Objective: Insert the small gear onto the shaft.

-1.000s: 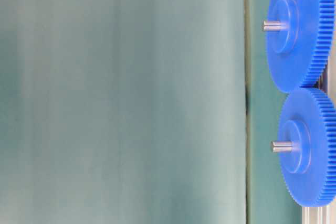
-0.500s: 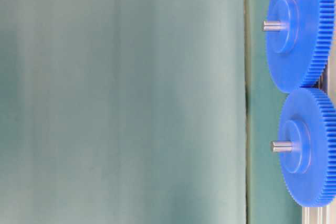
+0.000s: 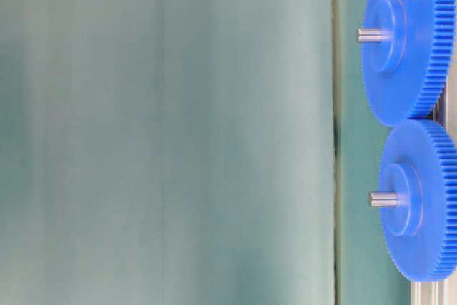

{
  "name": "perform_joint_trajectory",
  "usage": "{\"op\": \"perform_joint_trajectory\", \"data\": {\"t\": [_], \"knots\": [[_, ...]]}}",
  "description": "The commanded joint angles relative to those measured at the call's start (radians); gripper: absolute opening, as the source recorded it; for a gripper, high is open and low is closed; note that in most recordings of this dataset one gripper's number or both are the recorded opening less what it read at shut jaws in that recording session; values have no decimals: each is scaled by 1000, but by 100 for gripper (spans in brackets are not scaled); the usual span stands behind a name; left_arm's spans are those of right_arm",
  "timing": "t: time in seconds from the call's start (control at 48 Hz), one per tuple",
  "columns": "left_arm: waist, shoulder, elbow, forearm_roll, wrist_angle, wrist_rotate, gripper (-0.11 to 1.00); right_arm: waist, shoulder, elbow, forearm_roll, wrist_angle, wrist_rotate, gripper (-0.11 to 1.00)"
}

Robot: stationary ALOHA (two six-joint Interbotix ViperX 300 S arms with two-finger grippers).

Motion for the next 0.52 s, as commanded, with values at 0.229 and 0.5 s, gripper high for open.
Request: {"op": "perform_joint_trajectory", "data": {"t": [0.229,0.5], "knots": [[0,0,-9,2,-3,-2,7,-3,6,-9,-2,-8,6,20],[0,0,-5,2,-3,-5,7,-3,6,-9,-2,-8,6,20]]}}
